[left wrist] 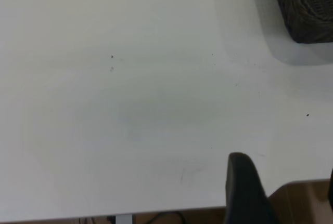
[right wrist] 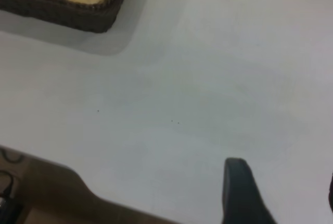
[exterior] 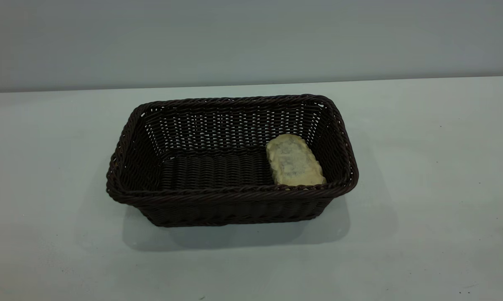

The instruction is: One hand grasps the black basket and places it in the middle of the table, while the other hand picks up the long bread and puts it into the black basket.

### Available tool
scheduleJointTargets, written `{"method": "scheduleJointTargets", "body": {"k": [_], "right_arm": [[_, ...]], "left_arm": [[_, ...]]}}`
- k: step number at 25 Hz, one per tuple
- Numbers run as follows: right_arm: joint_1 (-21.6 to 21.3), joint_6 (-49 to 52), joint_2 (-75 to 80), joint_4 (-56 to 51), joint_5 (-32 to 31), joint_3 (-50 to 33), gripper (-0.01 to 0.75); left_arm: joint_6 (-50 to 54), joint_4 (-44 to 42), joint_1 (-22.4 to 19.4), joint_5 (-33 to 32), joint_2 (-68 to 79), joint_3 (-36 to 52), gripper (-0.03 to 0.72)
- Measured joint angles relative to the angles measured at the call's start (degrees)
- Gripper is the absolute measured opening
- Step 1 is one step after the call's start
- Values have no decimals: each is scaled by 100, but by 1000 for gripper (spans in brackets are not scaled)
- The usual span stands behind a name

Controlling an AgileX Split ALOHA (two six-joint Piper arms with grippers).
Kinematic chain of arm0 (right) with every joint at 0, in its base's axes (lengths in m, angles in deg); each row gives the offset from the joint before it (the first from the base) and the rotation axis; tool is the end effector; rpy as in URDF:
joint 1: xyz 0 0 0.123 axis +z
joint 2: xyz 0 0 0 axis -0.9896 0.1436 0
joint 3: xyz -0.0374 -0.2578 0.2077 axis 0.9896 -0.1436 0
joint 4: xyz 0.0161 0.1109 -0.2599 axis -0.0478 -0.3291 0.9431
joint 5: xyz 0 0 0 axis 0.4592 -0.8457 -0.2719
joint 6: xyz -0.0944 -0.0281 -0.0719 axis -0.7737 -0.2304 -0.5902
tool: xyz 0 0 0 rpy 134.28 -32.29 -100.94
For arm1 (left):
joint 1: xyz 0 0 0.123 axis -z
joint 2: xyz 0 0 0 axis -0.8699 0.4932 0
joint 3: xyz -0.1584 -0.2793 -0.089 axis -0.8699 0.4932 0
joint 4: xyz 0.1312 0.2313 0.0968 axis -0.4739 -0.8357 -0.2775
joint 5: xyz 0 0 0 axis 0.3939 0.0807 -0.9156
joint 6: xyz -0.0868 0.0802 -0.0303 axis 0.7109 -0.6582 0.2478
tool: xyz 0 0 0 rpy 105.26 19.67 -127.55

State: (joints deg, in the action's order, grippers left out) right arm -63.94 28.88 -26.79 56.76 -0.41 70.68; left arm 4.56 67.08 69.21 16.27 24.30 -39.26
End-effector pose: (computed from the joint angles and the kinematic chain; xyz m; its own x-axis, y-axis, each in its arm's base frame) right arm 0.0145 0.0008 0.2622 -0.5708 -0.1988 -0.7967 -0.2912 0.9562 -0.0299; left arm 0.0046 0.0096 0.2676 -0.5606 0.0230 -0.8278 0.0482 0.9988 -0.0049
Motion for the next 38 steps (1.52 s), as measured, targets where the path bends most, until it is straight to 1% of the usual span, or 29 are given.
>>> {"method": "scheduleJointTargets", "body": {"k": [2, 4, 7, 9, 11, 13, 38], "right_arm": [[-86, 0, 0, -6, 0, 0, 382], [-402, 0, 0, -12, -5, 0, 382], [-1128, 0, 0, -12, -5, 0, 382], [-1502, 0, 0, -12, -5, 0, 382], [-1759, 0, 0, -12, -5, 0, 382], [-1912, 0, 0, -12, -5, 0, 382], [-1962, 0, 0, -12, -10, 0, 383]], "left_arm": [[-5, 0, -23, 0, -19, 0, 449], [-5, 0, -164, 0, -32, 0, 449], [-5, 0, -431, 12, -181, 0, 449], [-10, 0, -575, 12, -299, 0, 449], [-10, 0, -707, 12, -325, 0, 449], [-10, 0, -791, 12, -331, 0, 449], [-15, 0, -814, 12, -331, 0, 449]]}}
